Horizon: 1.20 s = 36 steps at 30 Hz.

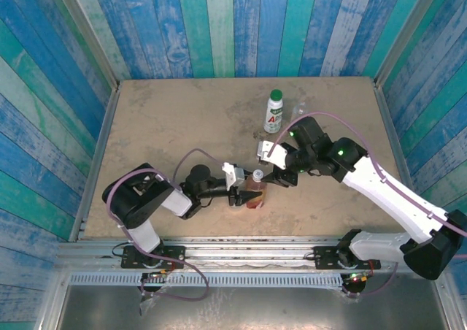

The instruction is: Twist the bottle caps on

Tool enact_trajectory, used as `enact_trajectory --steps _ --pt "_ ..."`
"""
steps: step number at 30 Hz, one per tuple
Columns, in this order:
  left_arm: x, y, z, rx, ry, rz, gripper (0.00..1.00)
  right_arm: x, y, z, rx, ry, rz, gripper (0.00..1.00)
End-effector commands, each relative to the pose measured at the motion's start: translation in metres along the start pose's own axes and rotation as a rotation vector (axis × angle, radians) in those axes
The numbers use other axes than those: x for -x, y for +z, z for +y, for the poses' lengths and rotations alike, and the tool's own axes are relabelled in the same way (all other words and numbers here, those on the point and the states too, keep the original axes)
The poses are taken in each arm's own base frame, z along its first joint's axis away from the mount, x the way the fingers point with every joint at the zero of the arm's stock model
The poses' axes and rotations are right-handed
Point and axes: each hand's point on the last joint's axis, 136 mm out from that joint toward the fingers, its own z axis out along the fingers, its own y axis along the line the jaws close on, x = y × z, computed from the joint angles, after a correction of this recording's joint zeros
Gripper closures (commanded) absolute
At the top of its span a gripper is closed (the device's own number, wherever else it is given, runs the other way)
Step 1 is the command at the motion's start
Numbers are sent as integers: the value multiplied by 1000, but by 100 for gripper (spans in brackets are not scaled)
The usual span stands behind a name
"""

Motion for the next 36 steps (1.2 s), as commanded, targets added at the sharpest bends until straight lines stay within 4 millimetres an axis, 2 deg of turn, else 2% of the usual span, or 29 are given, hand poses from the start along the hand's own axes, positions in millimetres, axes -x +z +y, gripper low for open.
enact_trajectory --steps 1,4,7,18,27,36 --pt "-16 -6 -9 -12 -47 73 38 -3 2 13 77 -24 13 41" --pt "-15 -6 -9 -13 -43 74 38 -4 5 15 93 -28 20 42" --pt "-14 -4 -8 -16 -42 69 38 -2 10 15 111 -24 22 49" --pt "-14 -5 -9 -14 -50 65 38 1 25 7 141 -35 75 58" --pt "-16 -5 -9 -16 -50 76 38 -2 30 11 189 -15 98 67" --pt "-17 -4 -8 -17 -49 79 38 -6 34 11 200 -11 117 66"
